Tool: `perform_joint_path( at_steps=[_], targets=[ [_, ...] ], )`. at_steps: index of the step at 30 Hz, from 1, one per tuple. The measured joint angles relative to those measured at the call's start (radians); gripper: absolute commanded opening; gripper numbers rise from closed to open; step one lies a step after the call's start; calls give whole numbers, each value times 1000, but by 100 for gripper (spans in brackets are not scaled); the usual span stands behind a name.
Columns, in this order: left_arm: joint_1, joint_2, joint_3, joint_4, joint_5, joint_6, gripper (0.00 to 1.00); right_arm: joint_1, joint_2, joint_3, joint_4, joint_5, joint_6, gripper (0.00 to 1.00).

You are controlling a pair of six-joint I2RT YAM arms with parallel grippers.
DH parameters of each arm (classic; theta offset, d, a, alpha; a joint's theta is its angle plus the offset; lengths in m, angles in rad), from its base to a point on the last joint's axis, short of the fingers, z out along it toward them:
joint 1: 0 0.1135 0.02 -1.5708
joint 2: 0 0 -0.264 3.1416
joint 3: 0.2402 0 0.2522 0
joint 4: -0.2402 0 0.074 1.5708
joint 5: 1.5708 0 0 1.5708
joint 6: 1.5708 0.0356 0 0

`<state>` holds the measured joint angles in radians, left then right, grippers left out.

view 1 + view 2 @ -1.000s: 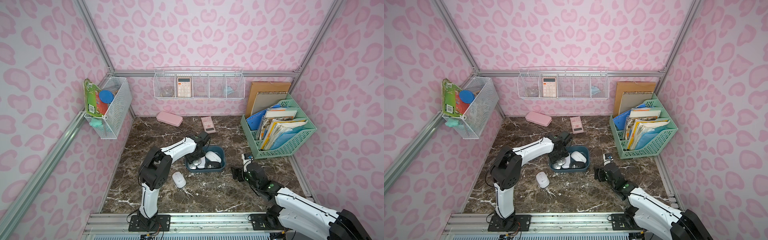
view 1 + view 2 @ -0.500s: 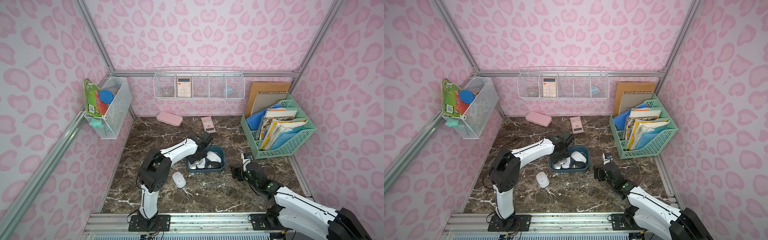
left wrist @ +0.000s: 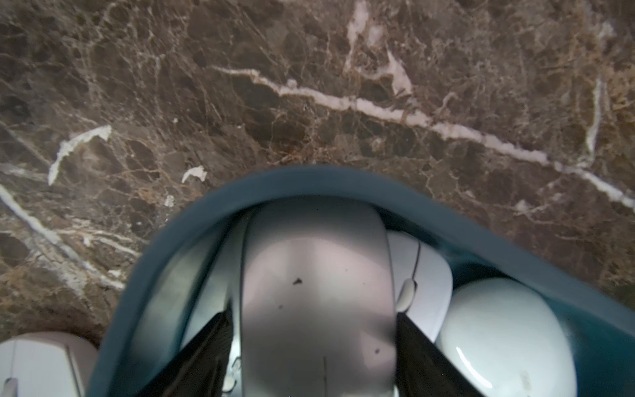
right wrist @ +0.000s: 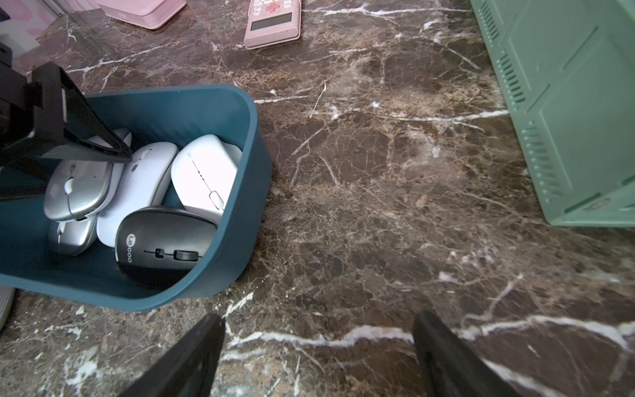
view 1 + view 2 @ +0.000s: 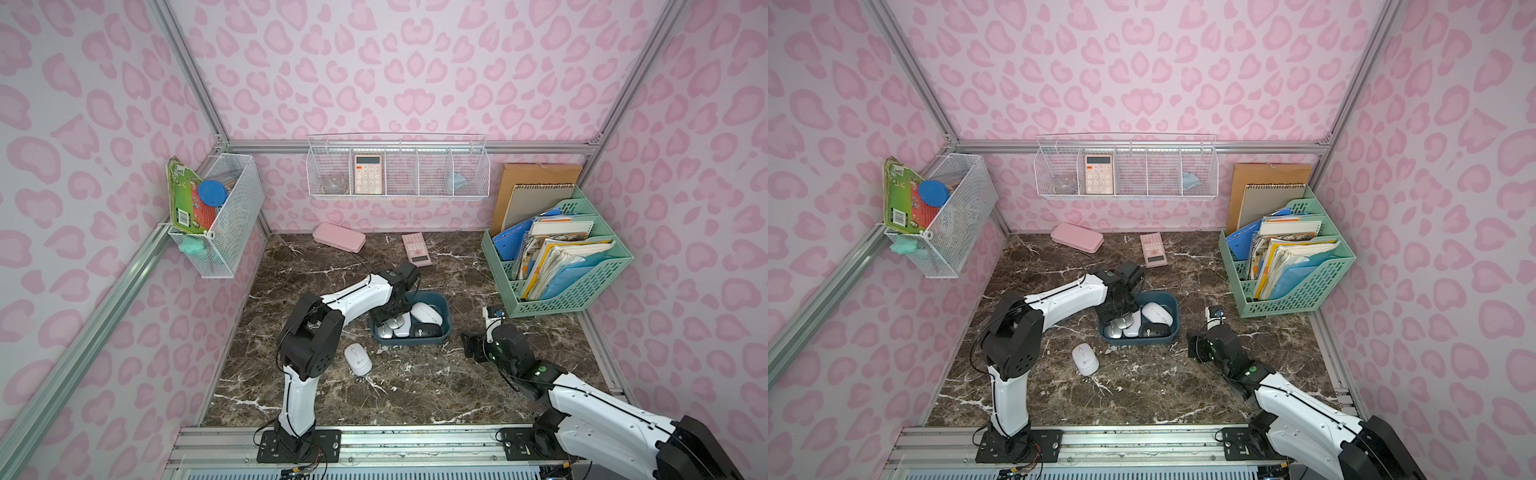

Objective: Take out the mouse from the storage box
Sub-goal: Pick up the mouse from the storage box.

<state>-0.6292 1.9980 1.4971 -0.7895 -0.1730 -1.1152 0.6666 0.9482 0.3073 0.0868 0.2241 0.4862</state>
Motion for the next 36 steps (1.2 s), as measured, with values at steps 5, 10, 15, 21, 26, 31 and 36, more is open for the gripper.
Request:
perform_joint_path(
  at_steps=[5,10,15,21,26,31,36],
  targets=[
    [0,7,9,-2,2,16,60,0,3,0,0,0,0,89],
    [1,11,13,-3,5,22,57,0,5,0,0,0,0,89],
    [-4,5,12,-5,5,29,57,1,13,3,0,0,0,89],
    [-26,-24,12,0,-9,44,57,1,23,6,6,-4,-1,89],
    [-42,-48,13,-6,-28,45,57,0,23,6,7,-4,-5,89],
    [-76,-106,13,-27,-52,48,57,0,23,6,6,-4,-5,89],
    [-132,-188,-19,-44,-62,47,57,0,18,6,6,-4,-5,89]
  ],
)
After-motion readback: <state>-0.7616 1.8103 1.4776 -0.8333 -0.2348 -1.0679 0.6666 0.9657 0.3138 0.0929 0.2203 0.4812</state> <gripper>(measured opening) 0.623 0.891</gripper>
